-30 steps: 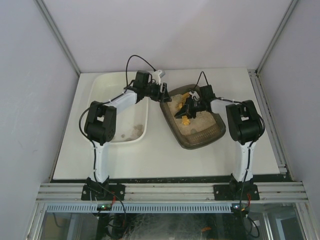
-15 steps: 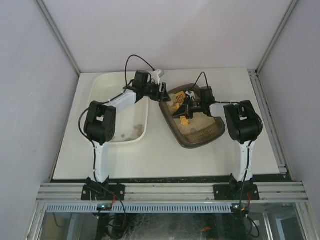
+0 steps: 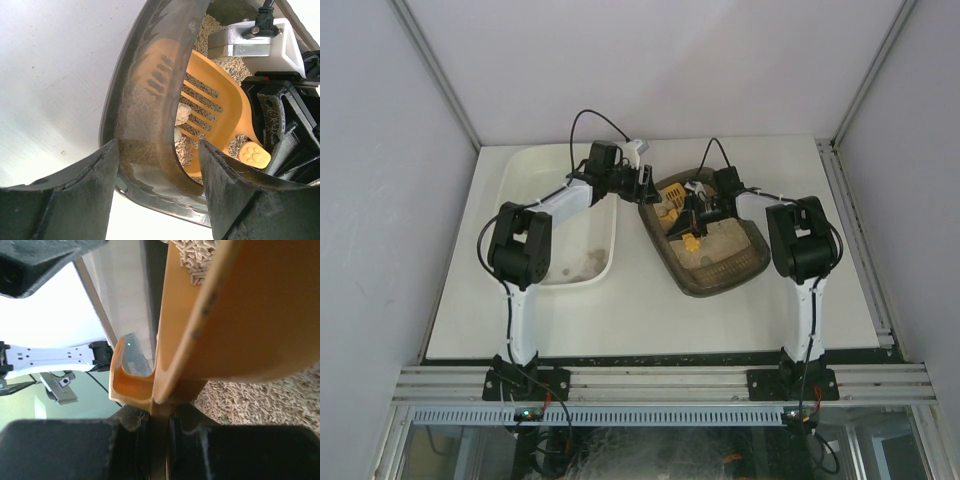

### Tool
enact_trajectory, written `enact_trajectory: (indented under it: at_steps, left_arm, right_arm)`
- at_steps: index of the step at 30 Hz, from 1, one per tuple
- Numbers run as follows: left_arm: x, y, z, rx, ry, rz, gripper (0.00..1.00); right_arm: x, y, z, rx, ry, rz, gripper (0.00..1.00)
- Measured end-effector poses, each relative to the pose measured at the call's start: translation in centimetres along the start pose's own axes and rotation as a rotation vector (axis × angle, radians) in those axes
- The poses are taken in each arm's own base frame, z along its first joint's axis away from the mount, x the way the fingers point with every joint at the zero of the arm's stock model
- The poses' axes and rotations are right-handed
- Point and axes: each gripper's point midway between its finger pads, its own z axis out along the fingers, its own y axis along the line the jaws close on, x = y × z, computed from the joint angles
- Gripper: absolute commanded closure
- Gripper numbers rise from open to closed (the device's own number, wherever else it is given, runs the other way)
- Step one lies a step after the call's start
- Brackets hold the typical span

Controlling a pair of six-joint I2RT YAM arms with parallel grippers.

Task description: Clean the litter box

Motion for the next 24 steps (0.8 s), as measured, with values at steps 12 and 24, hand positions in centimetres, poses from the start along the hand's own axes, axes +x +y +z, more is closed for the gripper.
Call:
enact_trajectory:
  at_steps: [12,24]
  left_arm:
    - [0.1,0.0,-0.1,0.000,0.005,0.012,0.30]
    - [0.8,-0.4,-1.3,-0.017,0.051,0.005,0.27]
  right_arm:
    - [1.8,-2.0,-2.2,0.171,-0.058,0.007,1.00]
    - [3.5,-1.2,-3.4,0.278,-0.025,0.009,1.00]
